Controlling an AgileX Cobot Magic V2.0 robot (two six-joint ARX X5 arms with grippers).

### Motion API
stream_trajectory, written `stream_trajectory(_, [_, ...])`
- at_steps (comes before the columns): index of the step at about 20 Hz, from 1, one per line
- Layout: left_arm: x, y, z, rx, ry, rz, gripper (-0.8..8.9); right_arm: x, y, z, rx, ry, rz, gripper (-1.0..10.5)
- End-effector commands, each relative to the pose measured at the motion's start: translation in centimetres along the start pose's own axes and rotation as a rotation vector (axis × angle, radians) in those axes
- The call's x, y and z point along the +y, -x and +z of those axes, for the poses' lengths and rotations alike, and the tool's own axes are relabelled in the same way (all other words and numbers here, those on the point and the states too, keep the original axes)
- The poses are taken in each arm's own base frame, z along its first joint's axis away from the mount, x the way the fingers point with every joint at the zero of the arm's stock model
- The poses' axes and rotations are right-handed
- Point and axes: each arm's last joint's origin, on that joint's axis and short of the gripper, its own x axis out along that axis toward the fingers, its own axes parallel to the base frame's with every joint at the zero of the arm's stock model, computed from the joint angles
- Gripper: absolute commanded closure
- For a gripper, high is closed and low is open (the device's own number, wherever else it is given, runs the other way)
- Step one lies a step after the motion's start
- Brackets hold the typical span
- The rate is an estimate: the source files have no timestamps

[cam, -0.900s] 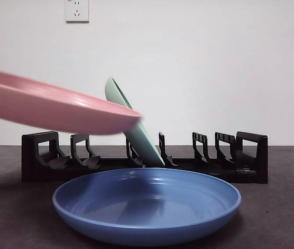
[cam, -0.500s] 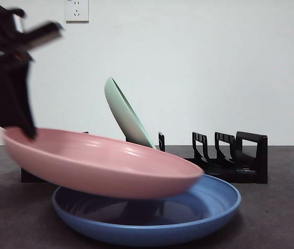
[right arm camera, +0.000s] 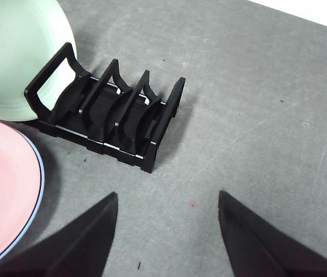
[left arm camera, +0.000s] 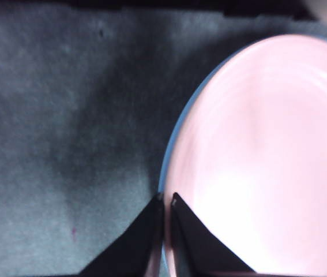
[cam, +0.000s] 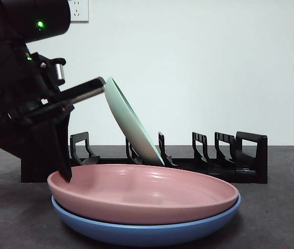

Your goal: Place the plate

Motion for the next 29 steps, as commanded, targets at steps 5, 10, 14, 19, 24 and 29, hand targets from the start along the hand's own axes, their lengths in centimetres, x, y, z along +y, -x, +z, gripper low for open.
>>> stream_trajectory(5, [-0.6,1.2,0.6,-0.025,-0.023,-0.022,4.61,0.0,0.0,0.2,-0.005,-0.01,0.0,6.7])
stream_trajectory(10, [-0.4,9.2,2.6,-0.17,-0.247,-0.035,4.64,0.0,0.0,0.1,0.004,-0.026,0.003,6.7])
stream_trajectory(14, [3.0,15.2,2.0,-0.285,-0.245,0.046,4.64,0.2,0.0,-0.1,0.021,-0.046,0.054,6.7])
stream_trajectory(19, [6.2,19.8,-0.9,-0.384,-0.151,0.153,4.65,0.5,-0.8,-0.1,0.069,-0.095,0.12,6.7])
stream_trajectory(24, [6.5,21.1,-2.6,-0.416,-0.129,0.163,4.65,1.3,-3.3,2.1,0.208,-0.213,0.331,6.7])
stream_trajectory(29, [6.5,21.2,-2.7,-0.412,-0.126,0.164,4.65,2.5,-5.6,8.6,0.295,-0.267,0.466,6.7])
